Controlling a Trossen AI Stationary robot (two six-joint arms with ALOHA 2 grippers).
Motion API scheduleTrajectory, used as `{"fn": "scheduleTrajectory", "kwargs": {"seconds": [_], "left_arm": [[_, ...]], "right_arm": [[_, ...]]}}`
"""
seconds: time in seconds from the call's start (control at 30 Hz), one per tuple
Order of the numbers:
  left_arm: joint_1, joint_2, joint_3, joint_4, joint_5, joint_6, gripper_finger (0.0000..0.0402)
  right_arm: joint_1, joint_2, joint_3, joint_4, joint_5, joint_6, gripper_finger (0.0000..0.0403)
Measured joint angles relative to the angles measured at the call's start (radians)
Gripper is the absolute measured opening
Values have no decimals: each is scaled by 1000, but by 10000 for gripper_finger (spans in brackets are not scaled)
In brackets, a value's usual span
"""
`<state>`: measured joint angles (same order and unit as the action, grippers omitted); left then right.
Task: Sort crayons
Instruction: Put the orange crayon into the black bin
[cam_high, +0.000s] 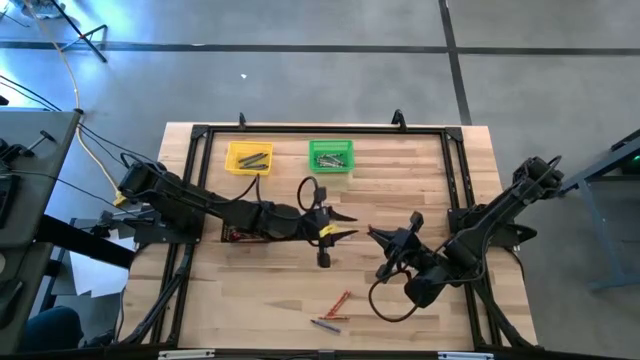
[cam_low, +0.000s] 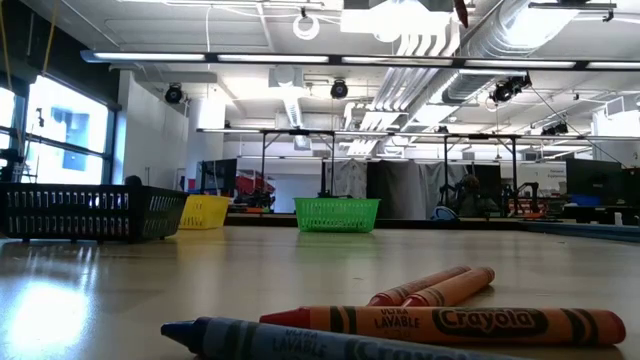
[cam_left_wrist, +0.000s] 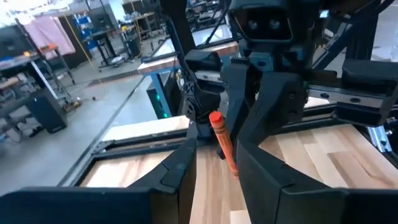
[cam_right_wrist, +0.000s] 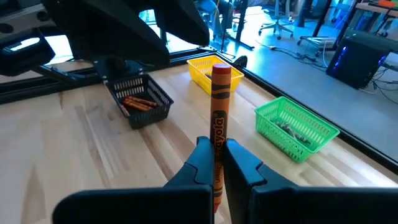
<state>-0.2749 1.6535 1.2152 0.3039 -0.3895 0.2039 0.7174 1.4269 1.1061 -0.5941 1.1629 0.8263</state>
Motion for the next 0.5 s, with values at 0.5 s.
{"fn": "scheduleTrajectory", "kwargs": {"seconds": [0.5], "left_arm": [[0,23,0,62,68,17,104]], "right_arm": [[-38,0,0,169,6,-205,0]]}}
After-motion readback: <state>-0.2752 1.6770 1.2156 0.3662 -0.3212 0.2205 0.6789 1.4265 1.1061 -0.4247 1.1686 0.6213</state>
